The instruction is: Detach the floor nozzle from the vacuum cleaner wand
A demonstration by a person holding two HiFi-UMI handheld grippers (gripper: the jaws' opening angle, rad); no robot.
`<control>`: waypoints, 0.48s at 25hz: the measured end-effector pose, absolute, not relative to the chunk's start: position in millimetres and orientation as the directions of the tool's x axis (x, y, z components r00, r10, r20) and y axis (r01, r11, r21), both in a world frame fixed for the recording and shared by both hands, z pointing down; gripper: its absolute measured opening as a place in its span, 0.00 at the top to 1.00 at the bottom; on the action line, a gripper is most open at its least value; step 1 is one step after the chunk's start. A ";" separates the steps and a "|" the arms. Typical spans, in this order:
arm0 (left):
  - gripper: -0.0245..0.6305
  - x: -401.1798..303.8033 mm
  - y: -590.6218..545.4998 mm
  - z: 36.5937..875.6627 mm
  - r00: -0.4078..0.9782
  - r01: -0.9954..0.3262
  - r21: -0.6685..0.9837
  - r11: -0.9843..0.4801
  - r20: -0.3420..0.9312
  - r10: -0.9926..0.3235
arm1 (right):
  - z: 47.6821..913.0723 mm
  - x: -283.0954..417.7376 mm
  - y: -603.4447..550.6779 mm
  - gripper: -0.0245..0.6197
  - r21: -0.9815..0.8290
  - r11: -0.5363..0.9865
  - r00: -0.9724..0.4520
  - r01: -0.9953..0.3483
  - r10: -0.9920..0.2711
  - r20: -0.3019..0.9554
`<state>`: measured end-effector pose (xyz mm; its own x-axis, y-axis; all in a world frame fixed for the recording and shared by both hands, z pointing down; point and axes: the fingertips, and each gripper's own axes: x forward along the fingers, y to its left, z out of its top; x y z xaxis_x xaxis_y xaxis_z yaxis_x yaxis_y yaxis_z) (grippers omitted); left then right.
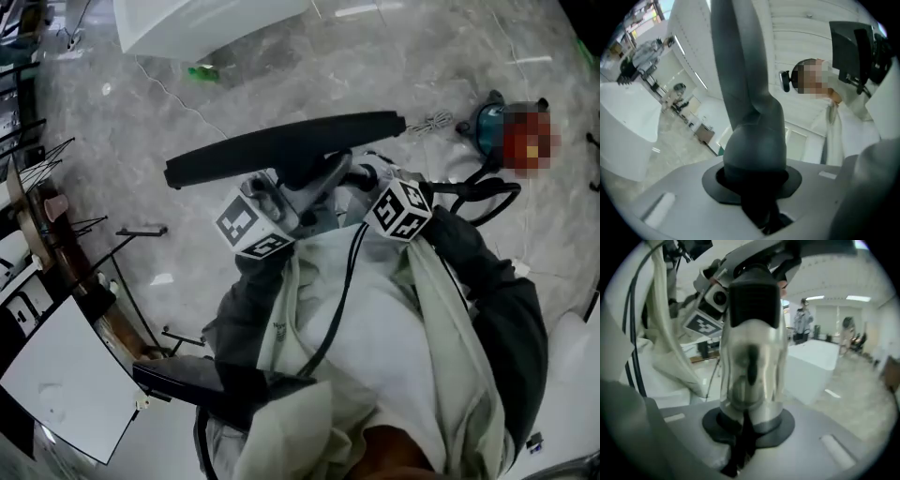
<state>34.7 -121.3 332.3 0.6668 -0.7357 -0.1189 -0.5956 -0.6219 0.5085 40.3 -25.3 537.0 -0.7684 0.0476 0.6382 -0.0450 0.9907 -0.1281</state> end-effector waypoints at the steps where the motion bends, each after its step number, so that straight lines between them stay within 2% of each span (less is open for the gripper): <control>1: 0.80 25.7 -124.9 322.5 0.589 -0.656 0.516 -0.551 -0.108 -0.801 | 526.8 39.4 -37.6 0.89 -0.036 0.988 -0.756 -0.149 -0.091 0.648; 3: 0.84 2.2 -131.0 310.8 0.424 -0.739 0.549 -0.391 -0.073 -0.903 | 509.1 35.2 -54.3 0.90 0.105 0.939 -0.699 -0.327 -0.315 0.641; 4: 0.85 -7.9 -130.6 305.2 0.386 -0.749 0.560 -0.355 -0.067 -0.920 | 501.3 29.9 -55.6 0.90 0.136 0.913 -0.675 -0.385 -0.379 0.633; 6: 0.85 -20.9 -121.0 289.3 0.428 -0.731 0.553 -0.400 -0.085 -0.900 | 486.5 10.1 -41.7 0.90 0.105 0.905 -0.686 -0.411 -0.383 0.619; 8: 0.85 -24.9 -104.1 265.6 0.541 -0.674 0.511 -0.534 -0.150 -0.827 | 469.9 -16.0 -16.6 0.90 -0.007 0.953 -0.775 -0.304 -0.243 0.584; 9: 0.85 -22.5 -93.2 251.5 0.608 -0.621 0.481 -0.619 -0.203 -0.767 | 459.9 -26.7 -2.2 0.90 -0.078 0.978 -0.826 -0.194 -0.121 0.551; 11: 0.85 -12.4 -66.9 223.1 0.740 -0.454 0.398 -0.797 -0.329 -0.587 | 438.9 -34.5 28.8 0.90 -0.223 0.969 -0.862 0.104 0.200 0.466; 12: 0.85 -8.7 -54.0 211.1 0.785 -0.362 0.349 -0.864 -0.386 -0.485 | 429.0 -32.2 42.7 0.90 -0.285 0.925 -0.832 0.251 0.357 0.424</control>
